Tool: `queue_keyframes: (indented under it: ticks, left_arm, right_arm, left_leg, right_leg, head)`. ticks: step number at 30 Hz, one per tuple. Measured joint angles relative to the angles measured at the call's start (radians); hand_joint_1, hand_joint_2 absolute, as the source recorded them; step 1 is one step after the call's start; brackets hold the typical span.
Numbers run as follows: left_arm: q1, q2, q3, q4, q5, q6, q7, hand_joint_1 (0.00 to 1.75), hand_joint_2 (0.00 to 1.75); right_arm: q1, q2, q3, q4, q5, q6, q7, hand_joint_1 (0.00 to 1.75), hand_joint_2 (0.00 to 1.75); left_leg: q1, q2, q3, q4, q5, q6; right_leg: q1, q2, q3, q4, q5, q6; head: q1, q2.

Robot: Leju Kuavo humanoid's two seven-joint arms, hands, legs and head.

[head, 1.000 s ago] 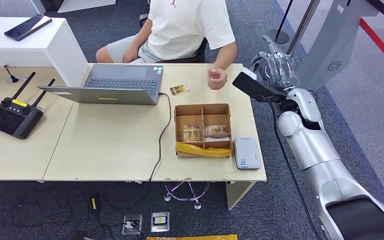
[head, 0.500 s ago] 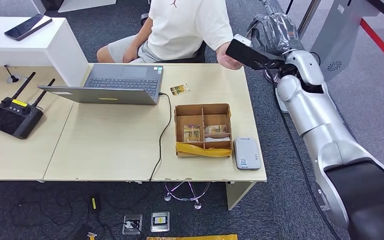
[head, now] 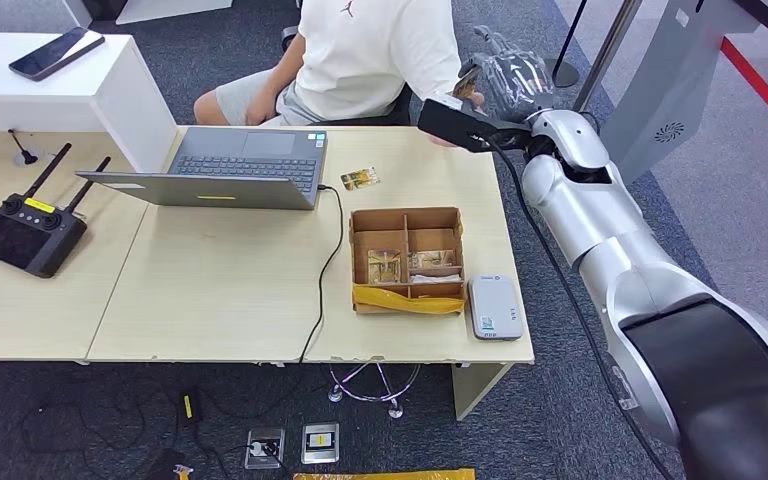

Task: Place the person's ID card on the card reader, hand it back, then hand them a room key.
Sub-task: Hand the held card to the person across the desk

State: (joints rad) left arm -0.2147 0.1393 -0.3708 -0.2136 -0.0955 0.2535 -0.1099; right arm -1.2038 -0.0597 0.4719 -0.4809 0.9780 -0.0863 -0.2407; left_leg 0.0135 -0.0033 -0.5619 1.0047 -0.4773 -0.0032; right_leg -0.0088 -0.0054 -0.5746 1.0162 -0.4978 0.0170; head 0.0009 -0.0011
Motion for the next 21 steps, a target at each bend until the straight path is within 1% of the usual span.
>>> queue_keyframes:
  ticks: [6, 9, 13, 15, 17, 19, 21]
  left_arm:
    - [0.002, 0.002, 0.000, 0.000, 0.014, 0.003, 0.000, 0.00, 0.00]
    - [0.002, 0.002, 0.000, 0.000, 0.025, 0.008, 0.000, 0.00, 0.00]
    - [0.007, 0.002, 0.000, 0.000, 0.049, 0.028, -0.005, 0.00, 0.00]
    - [0.015, 0.001, 0.000, 0.000, 0.069, 0.044, -0.013, 0.00, 0.00]
    - [0.027, 0.000, 0.001, 0.000, 0.094, 0.063, -0.024, 0.00, 0.00]
    - [0.042, -0.001, 0.001, 0.000, 0.121, 0.081, -0.036, 0.00, 0.00]
    - [0.058, -0.002, 0.002, 0.001, 0.143, 0.093, -0.045, 0.00, 0.00]
  right_arm:
    - [0.009, 0.002, 0.010, 0.022, -0.003, -0.040, 0.000, 0.00, 1.75]
    - [0.017, -0.005, 0.011, 0.030, -0.004, -0.103, -0.002, 0.00, 1.75]
    - [0.030, -0.034, 0.009, 0.033, -0.041, -0.200, -0.017, 0.00, 1.75]
    - [0.041, -0.058, 0.001, 0.032, -0.088, -0.266, -0.028, 0.00, 1.75]
    - [0.060, -0.095, -0.020, 0.027, -0.165, -0.339, -0.041, 0.00, 1.75]
    - [0.087, -0.144, -0.055, 0.022, -0.263, -0.399, -0.055, 0.00, 1.75]
    - [0.120, -0.200, -0.101, 0.020, -0.355, -0.438, -0.065, 0.00, 1.75]
  left_leg:
    - [0.000, 0.000, 0.000, 0.000, 0.000, 0.000]
    - [0.000, 0.000, 0.001, 0.000, 0.000, 0.000]
    - [0.000, 0.000, 0.001, 0.000, 0.000, 0.000]
    - [0.000, 0.000, 0.001, 0.000, 0.000, 0.000]
    - [0.000, 0.000, 0.001, 0.001, 0.000, 0.000]
    - [0.000, 0.000, 0.001, 0.001, 0.000, 0.000]
    - [0.000, 0.000, 0.001, 0.001, -0.001, 0.001]
  right_leg:
    - [0.000, 0.000, 0.000, 0.000, 0.000, 0.000]
    - [0.000, 0.001, 0.000, 0.000, 0.000, 0.000]
    - [0.000, 0.000, 0.000, 0.000, 0.000, 0.000]
    - [0.000, 0.000, 0.000, -0.001, 0.000, 0.000]
    - [0.000, 0.000, 0.000, -0.002, 0.000, 0.000]
    - [0.000, -0.001, 0.001, -0.003, 0.000, 0.000]
    - [0.000, -0.001, 0.002, -0.004, 0.000, 0.000]
  head:
    - [0.000, 0.000]
    - [0.000, 0.000]
    - [0.000, 0.000]
    - [0.000, 0.000]
    - [0.000, 0.000]
    - [0.000, 0.000]
    - [0.000, 0.000]
